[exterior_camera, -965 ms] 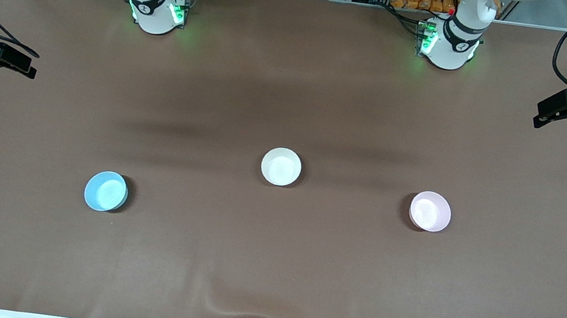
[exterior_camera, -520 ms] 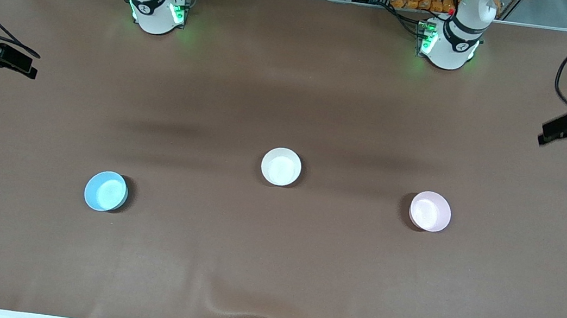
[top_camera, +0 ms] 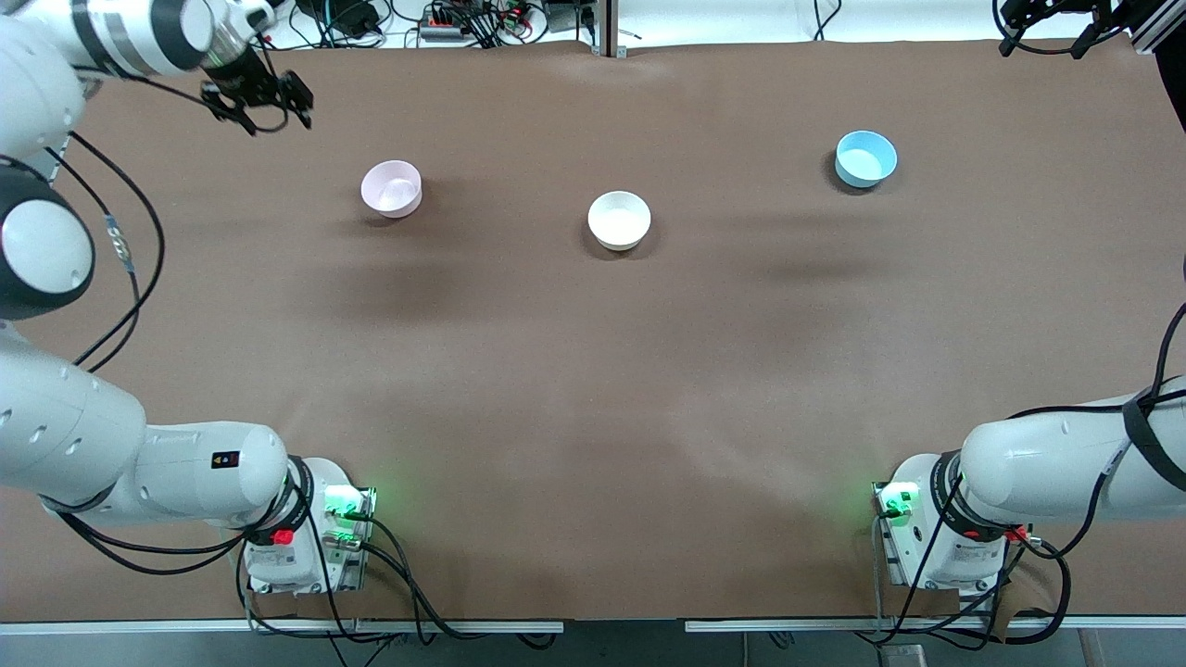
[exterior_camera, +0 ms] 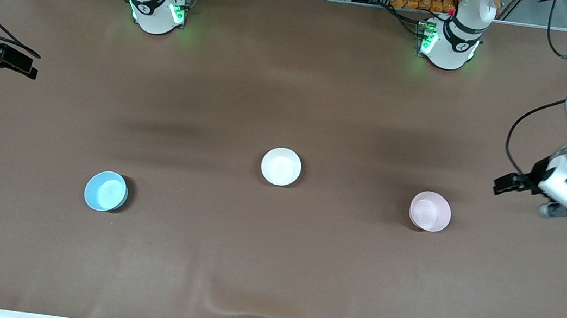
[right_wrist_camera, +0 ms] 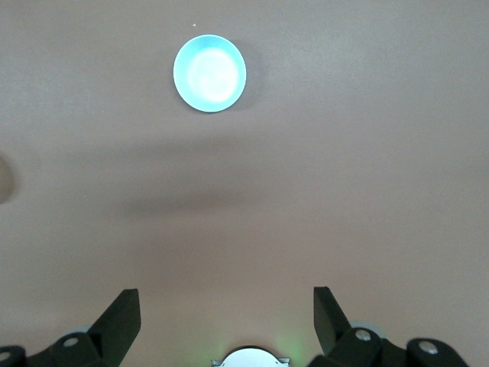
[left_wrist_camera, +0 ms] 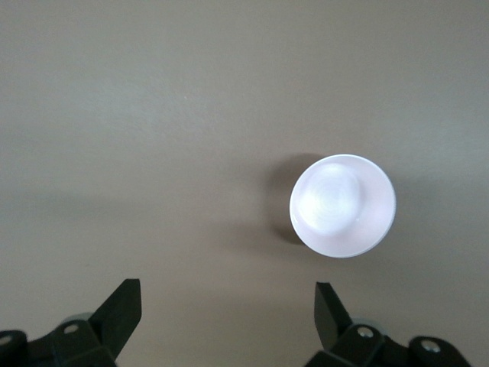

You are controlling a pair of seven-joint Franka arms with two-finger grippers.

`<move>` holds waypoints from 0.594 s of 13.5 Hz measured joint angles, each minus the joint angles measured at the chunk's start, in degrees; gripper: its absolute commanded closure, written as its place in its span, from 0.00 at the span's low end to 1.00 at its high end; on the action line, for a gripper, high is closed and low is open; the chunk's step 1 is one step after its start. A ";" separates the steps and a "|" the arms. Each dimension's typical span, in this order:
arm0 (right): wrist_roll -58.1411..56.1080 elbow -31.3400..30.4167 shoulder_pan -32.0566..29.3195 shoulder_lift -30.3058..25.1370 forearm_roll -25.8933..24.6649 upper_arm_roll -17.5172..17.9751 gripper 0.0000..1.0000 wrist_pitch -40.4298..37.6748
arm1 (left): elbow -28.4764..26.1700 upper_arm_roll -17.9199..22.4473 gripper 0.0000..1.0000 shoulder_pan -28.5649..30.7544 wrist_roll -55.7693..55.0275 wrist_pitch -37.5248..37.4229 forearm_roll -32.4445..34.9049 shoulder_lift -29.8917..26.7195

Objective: Stack pink and blue bowls on white bowl
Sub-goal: 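Reach the left gripper to the pink bowl rim and grasp it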

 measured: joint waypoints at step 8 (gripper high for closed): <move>0.00 -0.10 0.00 0.00 0.00 -0.01 0.00 0.08 | -1.02 -3.95 0.23 -0.18 -0.02 14.21 -2.03 13.04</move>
